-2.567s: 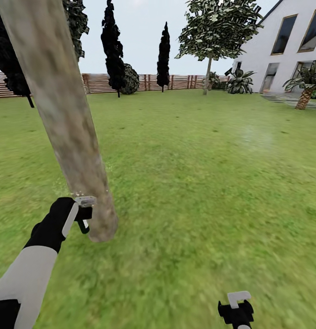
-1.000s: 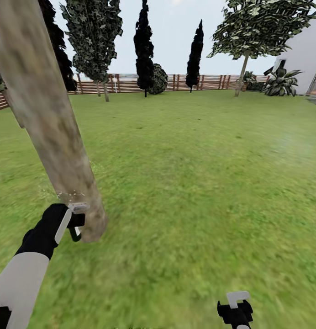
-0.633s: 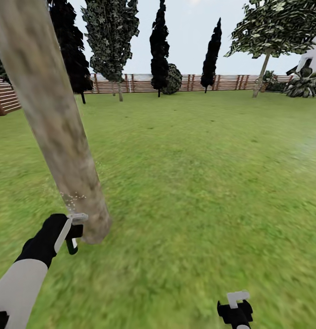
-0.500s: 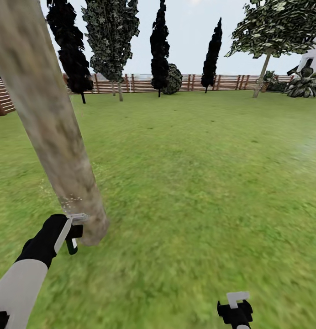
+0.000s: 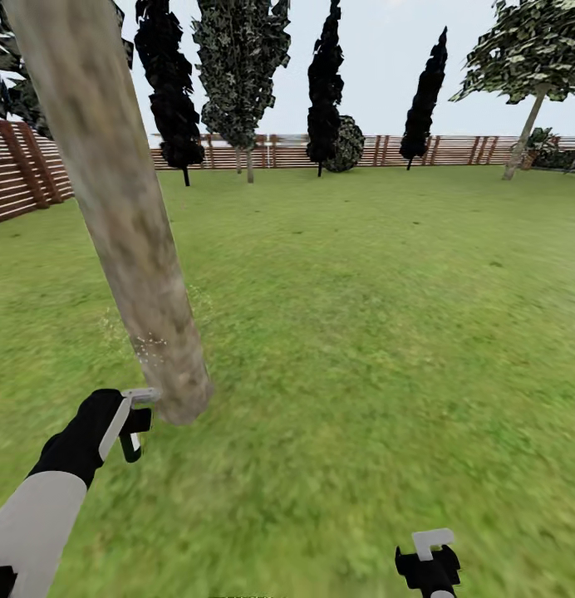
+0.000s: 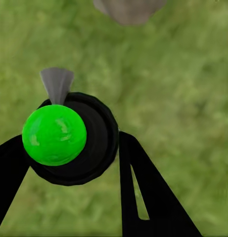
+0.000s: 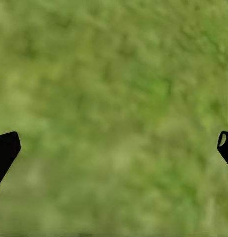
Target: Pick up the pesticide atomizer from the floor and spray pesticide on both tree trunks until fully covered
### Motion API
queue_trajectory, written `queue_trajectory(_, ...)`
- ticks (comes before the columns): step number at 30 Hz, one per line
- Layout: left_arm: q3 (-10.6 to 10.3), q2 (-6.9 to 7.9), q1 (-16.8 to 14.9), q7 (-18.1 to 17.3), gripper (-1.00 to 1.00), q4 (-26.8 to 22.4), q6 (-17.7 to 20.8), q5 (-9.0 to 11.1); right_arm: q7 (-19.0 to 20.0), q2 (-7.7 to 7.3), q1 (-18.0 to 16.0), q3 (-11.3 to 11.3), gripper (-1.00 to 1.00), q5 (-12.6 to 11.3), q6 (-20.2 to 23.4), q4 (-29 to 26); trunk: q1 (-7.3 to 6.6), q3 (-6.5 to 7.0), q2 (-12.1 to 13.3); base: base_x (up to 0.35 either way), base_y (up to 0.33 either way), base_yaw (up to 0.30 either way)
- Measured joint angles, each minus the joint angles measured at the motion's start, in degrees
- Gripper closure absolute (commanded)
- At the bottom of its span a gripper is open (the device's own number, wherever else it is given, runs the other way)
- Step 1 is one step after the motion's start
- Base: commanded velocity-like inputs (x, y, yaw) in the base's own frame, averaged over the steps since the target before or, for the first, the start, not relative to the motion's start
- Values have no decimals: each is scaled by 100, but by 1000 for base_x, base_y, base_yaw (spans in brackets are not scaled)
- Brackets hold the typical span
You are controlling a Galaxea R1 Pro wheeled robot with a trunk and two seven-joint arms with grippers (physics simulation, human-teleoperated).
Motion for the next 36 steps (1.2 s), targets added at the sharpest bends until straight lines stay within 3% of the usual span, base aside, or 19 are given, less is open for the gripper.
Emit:
queue_trajectory(5, -40, -92, -133, -6, 100, -64, 48, 25, 1, 0, 0, 0, -100, 0, 0, 0, 0, 0, 0, -2, -1, 242)
queue_trajectory(10, -44, -98, -672, -20, 100, -156, 133, 15, 9, -33, 0, -2, -100, -1, 4, 7, 0, 0, 0, 3, 0, 25)
queue_trajectory(36, -36, -97, -686, -21, 100, -248, 139, 35, 6, -21, -1, 1, -100, 1, -1, 10, -3, 0, 0, 174, -195, 16)
